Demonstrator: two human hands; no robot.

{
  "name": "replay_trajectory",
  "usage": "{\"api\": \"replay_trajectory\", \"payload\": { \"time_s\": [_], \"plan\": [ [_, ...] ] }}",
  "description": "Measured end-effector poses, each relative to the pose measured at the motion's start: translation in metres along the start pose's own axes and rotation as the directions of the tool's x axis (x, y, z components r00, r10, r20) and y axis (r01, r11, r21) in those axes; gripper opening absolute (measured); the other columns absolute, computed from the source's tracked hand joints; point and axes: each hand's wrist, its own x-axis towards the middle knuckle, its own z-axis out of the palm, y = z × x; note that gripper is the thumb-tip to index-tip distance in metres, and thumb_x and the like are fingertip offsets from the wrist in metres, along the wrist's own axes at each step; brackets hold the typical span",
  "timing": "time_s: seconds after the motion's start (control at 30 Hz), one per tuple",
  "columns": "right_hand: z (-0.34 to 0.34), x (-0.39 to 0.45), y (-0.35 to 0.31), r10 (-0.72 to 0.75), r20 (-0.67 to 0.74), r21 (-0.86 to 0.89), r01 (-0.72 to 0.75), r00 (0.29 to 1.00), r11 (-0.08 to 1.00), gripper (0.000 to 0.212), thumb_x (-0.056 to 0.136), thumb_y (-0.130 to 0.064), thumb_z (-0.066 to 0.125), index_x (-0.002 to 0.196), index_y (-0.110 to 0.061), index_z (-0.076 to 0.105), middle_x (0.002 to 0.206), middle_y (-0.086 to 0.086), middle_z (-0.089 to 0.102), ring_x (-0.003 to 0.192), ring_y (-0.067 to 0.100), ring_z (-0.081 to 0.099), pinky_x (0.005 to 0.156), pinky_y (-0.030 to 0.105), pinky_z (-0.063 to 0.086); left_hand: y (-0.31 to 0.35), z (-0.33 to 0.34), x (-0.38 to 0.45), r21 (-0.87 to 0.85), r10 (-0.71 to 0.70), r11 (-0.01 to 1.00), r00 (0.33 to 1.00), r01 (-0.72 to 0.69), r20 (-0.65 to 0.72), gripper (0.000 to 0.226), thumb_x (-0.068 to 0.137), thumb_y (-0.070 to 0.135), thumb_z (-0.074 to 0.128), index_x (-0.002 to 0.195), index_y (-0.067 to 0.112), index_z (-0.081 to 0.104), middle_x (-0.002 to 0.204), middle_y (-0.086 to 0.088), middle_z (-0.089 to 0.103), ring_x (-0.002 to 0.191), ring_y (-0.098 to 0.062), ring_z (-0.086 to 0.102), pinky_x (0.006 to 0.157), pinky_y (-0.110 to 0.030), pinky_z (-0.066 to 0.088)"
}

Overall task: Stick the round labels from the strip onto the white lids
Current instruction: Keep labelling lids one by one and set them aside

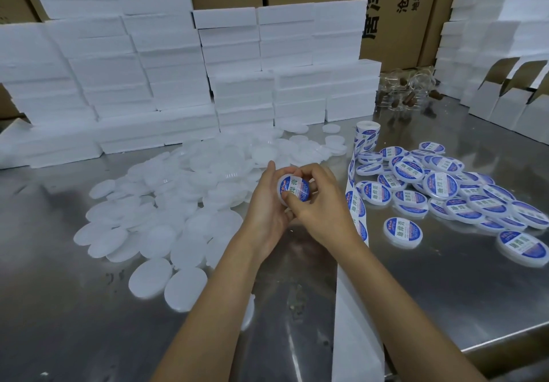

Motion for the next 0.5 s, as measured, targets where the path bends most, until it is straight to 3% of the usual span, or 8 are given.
{"api": "replay_trajectory", "payload": {
  "time_s": [0.2, 0.37, 0.5],
  "plan": [
    [-0.0043, -0.0001, -0.0021, -0.013, -0.018, -0.040, 0.012, 1.000, 0.999, 0.031, 0.081, -0.016, 0.080, 0.107, -0.017, 0.063, 0.108, -0.004, 0.048, 0.083, -0.014, 0.051, 0.067, 0.002, 0.040, 0.0035, 0.0023, -0.0032, -0.031, 0.032, 0.999, 0.999, -0.033, -0.012, 0.047, 0.107, 0.047, 0.035, 0.112, 0.010, 0.064, 0.093, -0.006, 0.076, 0.086, -0.021, 0.073, 0.093, -0.040, 0.056],
    [-0.0063, -0.0036, -0.0059, -0.032, -0.033, -0.100, 0.029, 0.999, 0.995, 0.037, 0.082, -0.021, 0.077, 0.116, -0.020, 0.064, 0.110, -0.007, 0.045, 0.084, -0.012, 0.051, 0.068, 0.004, 0.042, 0.0039, 0.0017, -0.0037, -0.073, 0.021, 0.997, 1.000, -0.022, -0.012, 0.048, 0.107, 0.046, 0.035, 0.119, 0.009, 0.063, 0.101, -0.009, 0.075, 0.091, -0.022, 0.074, 0.087, -0.039, 0.060],
    [-0.0086, -0.0036, -0.0060, 0.008, -0.025, -0.048, -0.009, 1.000, 0.999, 0.072, 0.075, -0.028, 0.083, 0.136, -0.032, 0.045, 0.111, -0.011, 0.043, 0.091, -0.003, 0.052, 0.073, 0.009, 0.045, 0.0061, 0.0007, -0.0062, -0.110, -0.013, 0.994, 1.000, 0.011, -0.022, 0.049, 0.107, 0.046, 0.037, 0.119, 0.006, 0.062, 0.095, -0.016, 0.075, 0.085, -0.025, 0.075, 0.078, -0.036, 0.062]
  ]
}}
